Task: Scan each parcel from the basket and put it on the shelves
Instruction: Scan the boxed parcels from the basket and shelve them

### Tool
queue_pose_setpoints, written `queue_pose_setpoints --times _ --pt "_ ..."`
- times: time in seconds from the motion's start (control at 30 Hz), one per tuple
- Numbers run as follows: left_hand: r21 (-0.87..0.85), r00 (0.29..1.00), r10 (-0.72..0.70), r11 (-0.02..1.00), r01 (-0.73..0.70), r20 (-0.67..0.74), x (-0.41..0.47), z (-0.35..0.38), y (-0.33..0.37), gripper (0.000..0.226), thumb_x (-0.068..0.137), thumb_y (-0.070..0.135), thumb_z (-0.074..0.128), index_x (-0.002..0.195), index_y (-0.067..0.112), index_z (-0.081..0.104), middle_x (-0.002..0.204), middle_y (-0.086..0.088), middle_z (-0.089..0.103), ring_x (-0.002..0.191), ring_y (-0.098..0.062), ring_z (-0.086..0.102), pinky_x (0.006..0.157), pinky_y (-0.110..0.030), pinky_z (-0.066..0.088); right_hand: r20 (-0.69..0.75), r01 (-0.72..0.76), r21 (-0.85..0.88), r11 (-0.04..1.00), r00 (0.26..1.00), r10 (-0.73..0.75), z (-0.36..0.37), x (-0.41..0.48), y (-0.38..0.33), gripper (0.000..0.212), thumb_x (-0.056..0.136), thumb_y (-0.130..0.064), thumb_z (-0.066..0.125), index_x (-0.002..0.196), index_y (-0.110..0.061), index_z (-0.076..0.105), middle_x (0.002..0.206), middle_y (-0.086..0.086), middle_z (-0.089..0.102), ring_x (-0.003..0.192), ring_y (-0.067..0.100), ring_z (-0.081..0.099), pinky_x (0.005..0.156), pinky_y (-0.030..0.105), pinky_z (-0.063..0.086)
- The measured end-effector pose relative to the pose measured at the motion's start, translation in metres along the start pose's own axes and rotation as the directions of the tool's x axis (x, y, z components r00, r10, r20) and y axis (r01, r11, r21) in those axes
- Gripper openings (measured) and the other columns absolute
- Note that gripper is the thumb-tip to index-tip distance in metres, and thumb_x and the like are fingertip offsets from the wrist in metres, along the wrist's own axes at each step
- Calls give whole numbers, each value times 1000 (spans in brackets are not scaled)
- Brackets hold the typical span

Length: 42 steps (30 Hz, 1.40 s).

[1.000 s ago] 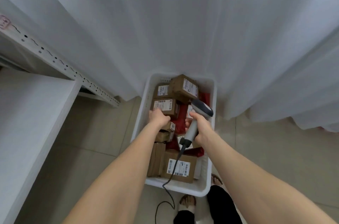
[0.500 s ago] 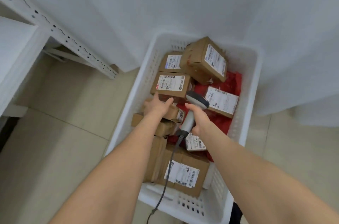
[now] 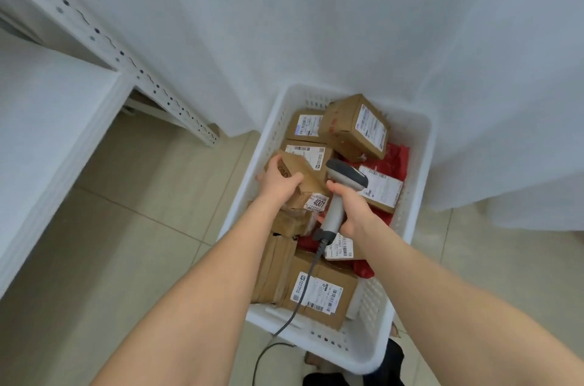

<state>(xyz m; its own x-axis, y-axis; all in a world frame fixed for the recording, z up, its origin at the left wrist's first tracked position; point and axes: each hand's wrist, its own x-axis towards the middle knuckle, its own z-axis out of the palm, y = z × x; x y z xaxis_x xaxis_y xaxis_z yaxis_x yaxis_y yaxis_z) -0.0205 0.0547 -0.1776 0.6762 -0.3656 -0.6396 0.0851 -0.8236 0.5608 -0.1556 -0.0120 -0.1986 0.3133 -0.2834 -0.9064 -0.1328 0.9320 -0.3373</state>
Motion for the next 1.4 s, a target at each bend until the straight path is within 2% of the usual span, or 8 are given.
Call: queue_pose_setpoints --times 0.2,0.37,0.53,0.7,0.83,1.17,1.27,1.4 --pt "-272 997 -22 961 41 74 -86 -70 68 58 80 13 64 134 14 41 117 -8 61 102 -26 62 88 -41 55 2 60 7 998 998 -60 26 -115 -35 25 84 -12 74 106 -9 62 74 9 73 58 21 72 47 30 55" --pt "-385 979 -24 917 102 202 -167 -116 111 32 83 15 67 112 14 54 92 -5 67 78 -18 67 69 -36 60 -5 141 27 990 990 -141 43 -213 -55 41 81 -11 75 118 -8 60 92 13 72 66 25 73 51 31 56" --pt "-278 978 196 945 -171 66 -236 -162 155 46 77 5 68 113 20 46 100 2 60 95 -21 61 75 -33 54 -46 222 106 969 975 -219 53 -309 -76 49 84 -22 74 128 -11 55 116 14 65 98 29 64 77 41 57" --pt "-211 908 414 895 -393 60 -301 -200 188 55 77 -12 56 116 23 42 116 -8 56 103 -24 55 72 -31 54 42 204 291 935 973 -225 50 -395 -99 52 87 -37 71 128 -11 51 122 21 62 101 32 64 64 39 54" --pt "-107 812 575 817 -566 101 -351 -222 200 59 75 -18 55 122 19 50 128 -21 42 116 -33 48 98 -44 48 149 186 303 935 960 -239 39 -453 -106 62 82 -50 72 124 -7 55 104 21 70 92 32 69 74 41 57" --pt "224 612 789 606 -763 -51 -480 -234 189 63 87 -14 41 123 36 58 148 -7 24 137 -27 28 107 -29 34 301 281 95 955 906 -296 -9 -558 -66 47 77 -42 77 108 -9 68 78 14 72 63 25 69 54 31 57" --pt "67 663 733 677 -733 -154 -516 -230 177 60 97 -1 38 143 38 39 155 -7 24 140 -26 30 114 -40 32 267 356 110 928 889 -373 -14 -582 -46 44 82 -22 74 121 -8 62 92 13 73 74 26 69 59 34 56" --pt "-345 869 495 813 -470 -19 -552 -225 162 44 101 36 42 142 19 41 134 -8 56 109 -28 62 89 -42 54 211 475 88 876 850 -482 -17 -606 -27 43 81 -8 73 120 -5 57 106 19 72 98 35 69 90 51 55"
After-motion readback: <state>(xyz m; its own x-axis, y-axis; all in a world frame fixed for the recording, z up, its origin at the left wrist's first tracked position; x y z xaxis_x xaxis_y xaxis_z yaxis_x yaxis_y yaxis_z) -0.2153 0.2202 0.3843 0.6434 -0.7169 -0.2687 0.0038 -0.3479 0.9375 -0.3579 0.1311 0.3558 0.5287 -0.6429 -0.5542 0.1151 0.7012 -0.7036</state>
